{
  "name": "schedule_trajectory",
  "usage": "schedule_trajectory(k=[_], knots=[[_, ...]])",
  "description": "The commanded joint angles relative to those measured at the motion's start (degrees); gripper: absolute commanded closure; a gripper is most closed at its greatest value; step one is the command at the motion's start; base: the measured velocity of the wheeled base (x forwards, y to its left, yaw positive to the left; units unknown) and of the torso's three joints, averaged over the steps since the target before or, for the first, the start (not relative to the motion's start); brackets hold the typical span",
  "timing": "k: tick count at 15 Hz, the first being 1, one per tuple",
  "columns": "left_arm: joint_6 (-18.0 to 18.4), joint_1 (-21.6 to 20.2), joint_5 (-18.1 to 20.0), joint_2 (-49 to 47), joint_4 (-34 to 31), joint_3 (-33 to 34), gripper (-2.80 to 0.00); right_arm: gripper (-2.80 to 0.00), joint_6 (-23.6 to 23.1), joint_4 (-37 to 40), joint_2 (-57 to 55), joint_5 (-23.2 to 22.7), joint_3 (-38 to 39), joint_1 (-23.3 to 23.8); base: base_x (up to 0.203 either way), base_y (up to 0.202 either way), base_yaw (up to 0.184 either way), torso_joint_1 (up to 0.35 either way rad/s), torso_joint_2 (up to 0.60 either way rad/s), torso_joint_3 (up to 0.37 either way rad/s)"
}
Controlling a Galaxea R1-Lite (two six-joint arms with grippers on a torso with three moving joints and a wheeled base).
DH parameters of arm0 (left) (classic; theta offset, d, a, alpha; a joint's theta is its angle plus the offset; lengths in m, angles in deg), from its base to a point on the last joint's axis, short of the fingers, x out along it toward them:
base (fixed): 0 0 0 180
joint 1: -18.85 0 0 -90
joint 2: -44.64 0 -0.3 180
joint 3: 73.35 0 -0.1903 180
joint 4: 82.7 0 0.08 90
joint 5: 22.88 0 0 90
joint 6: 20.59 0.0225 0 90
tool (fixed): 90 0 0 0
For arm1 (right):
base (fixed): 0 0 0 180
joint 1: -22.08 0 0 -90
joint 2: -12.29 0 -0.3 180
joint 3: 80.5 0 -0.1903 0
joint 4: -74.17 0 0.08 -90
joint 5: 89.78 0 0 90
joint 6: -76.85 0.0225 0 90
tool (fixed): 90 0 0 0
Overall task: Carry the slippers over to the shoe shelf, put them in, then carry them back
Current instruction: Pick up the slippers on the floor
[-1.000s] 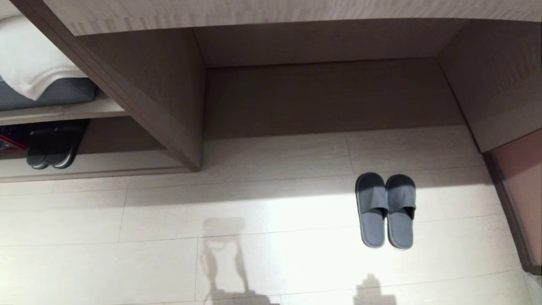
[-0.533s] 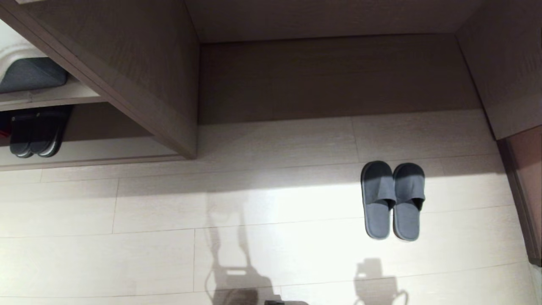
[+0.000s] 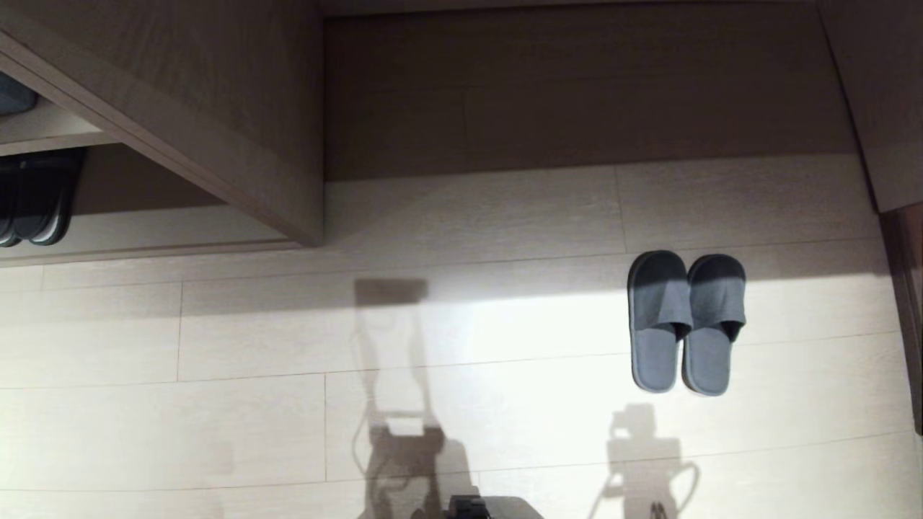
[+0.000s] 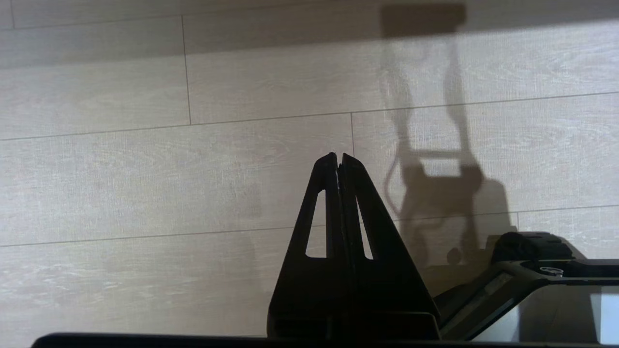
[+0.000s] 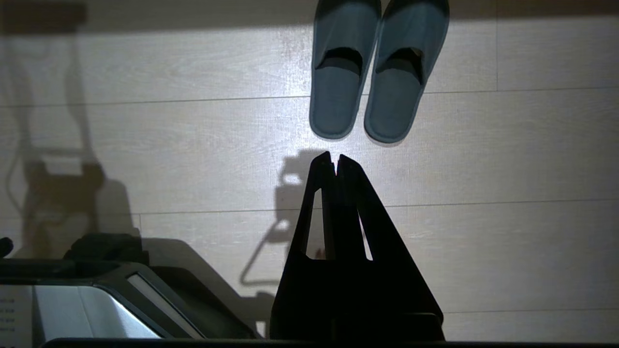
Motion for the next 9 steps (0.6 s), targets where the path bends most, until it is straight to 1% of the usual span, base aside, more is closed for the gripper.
schedule_trajectory(k=[1,9], knots=[[0.0,-0.1,0.0,0.0,0.0,0.0,0.0,0.0,0.0,0.0,0.1,0.0,0.0,0.0,0.0,0.0,0.0,0.004,0.0,-0.211],[0.0,-0.1,0.0,0.0,0.0,0.0,0.0,0.0,-0.2,0.0,0.0,0.0,0.0,0.0,0.0,0.0,0.0,0.001,0.0,-0.198]])
